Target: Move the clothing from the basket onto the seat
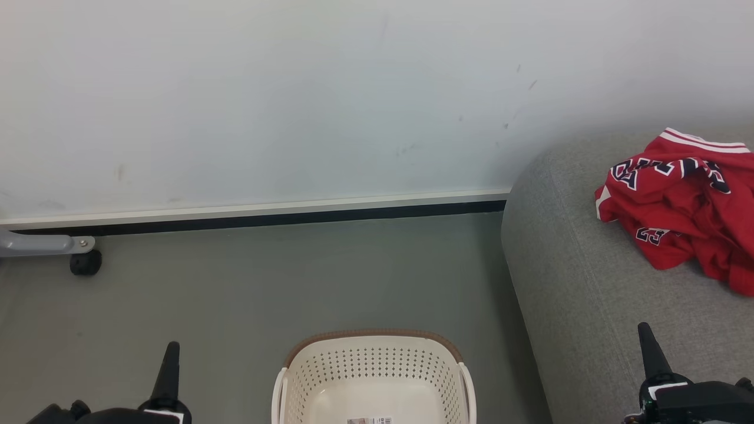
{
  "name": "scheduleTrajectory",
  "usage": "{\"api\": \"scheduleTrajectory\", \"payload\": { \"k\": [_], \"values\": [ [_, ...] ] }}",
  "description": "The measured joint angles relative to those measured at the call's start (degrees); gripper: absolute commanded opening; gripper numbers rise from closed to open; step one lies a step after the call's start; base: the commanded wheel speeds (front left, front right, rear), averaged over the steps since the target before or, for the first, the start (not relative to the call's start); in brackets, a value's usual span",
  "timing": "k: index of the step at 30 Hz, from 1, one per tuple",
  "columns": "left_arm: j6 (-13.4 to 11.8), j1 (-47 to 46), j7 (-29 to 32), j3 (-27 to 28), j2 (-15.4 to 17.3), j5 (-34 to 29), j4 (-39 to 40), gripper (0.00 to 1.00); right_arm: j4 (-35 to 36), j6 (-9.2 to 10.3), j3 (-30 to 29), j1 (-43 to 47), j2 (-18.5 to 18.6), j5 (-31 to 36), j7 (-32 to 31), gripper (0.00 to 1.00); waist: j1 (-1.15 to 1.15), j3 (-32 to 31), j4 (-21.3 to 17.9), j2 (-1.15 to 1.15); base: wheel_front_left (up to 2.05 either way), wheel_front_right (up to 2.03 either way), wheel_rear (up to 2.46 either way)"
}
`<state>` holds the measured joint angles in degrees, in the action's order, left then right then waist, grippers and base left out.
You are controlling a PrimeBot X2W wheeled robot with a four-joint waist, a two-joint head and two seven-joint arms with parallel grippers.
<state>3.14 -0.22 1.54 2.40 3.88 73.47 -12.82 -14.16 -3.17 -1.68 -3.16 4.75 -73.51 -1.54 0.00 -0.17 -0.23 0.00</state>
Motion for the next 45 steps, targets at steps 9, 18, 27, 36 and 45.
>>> {"api": "scheduleTrajectory", "payload": {
  "k": [9, 18, 27, 36, 45],
  "values": [
    [1.0, -1.1, 1.6, 0.9, -0.4, 5.7, -1.0, 0.0, -0.7, -1.14, -1.9, -0.8, -0.6, -5.7, -1.5, 0.0, 0.0, 0.1, 0.1, 0.0, 0.0, 0.0, 0.0],
    [2.5, -2.5, 3.4, 1.9, -0.8, 12.0, -2.0, 0.0, -1.2, -2.45, -3.9, -1.0, -1.4, -11.8, -3.2, 0.0, 0.0, 0.1, 0.2, 0.0, 0.0, 0.0, 0.0],
    [3.5, -3.9, 4.9, 2.8, -1.4, 17.7, -3.0, 0.0, -1.9, -3.49, -5.9, -1.7, -2.1, -17.9, -4.9, 0.0, 0.0, 0.2, 0.2, 0.0, 0.0, 0.0, 0.0],
    [3.5, -4.2, 4.9, 2.8, -1.4, 18.2, -3.0, 0.0, -2.0, -3.57, -6.0, -2.0, -2.2, -17.9, -4.9, 0.0, 0.0, 0.2, 0.2, 0.0, 0.0, 0.0, 0.0],
    [3.5, -4.2, 4.9, 2.8, -1.4, 18.2, -3.0, 0.0, -2.0, -3.57, -6.0, -2.0, -2.2, -17.9, -4.9, 0.0, 0.0, 0.2, 0.2, 0.0, 0.0, 0.0, 0.0]
  ]
}}
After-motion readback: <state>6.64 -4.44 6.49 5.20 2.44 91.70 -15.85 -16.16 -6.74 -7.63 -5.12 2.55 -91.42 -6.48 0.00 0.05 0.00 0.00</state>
